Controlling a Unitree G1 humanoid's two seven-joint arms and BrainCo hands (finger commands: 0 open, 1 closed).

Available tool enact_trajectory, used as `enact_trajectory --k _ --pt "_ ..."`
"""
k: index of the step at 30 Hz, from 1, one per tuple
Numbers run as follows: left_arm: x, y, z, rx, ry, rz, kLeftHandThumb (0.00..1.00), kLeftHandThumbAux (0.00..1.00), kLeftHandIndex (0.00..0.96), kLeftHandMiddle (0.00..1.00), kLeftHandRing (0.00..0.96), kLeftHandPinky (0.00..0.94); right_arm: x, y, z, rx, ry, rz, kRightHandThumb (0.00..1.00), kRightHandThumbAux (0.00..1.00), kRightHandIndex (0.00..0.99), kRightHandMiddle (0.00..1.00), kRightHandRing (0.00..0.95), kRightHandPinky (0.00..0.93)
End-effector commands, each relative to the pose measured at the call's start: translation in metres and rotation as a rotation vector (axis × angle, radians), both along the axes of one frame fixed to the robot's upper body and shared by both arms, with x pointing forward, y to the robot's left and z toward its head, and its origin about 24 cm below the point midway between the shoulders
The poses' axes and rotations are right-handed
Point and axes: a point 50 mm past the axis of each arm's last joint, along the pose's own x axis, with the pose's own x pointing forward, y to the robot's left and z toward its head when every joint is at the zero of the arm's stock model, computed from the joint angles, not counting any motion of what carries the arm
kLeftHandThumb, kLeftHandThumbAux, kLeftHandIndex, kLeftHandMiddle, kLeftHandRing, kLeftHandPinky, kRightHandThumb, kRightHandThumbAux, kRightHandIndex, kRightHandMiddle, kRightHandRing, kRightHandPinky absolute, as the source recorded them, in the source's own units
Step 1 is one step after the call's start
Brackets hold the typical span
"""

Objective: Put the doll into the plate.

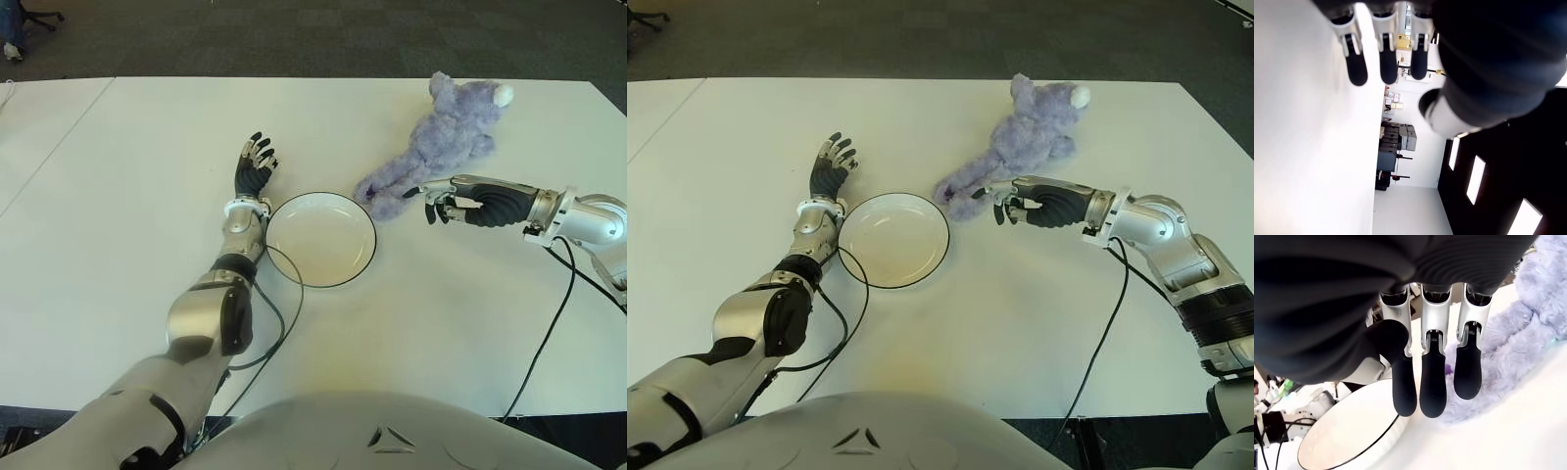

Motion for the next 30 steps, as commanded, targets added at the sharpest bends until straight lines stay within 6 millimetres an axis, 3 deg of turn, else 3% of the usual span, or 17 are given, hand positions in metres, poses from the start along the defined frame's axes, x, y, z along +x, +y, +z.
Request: enact_trajectory --k 1,15,22,30 --pt "-0.049 -0.006 -0.065 -0.050 0.321 -0.013 0.616 0.864 0.117 0.157 0.156 0.211 -0.008 0.002 -0.004 -0.006 0.022 0.057 0.946 0.646 0.120 0.479 0.519 0.515" --pt "-0.050 -0.005 -0.066 -0.053 0.327 -0.010 0.609 0.850 0.116 0.162 0.172 0.233 -0.008 -0.001 -0.003 0.022 0.011 0.048 0.949 0.645 0.127 0.480 0.516 0.502" --pt "-0.050 -0.005 -0.066 -0.062 0.333 -0.007 0.673 0.847 0.119 0.168 0.170 0.220 -0.003 0.001 0.000 0.049 -0.010 0.029 1.000 0.642 0.114 0.451 0.492 0.485" --pt "-0.049 -0.004 -0.066 -0.068 0.335 0.002 0.712 0.843 0.126 0.174 0.177 0.229 0.040 0.010 0.000 0.094 -0.221 -0.076 1.000 0.650 0.105 0.404 0.534 0.458"
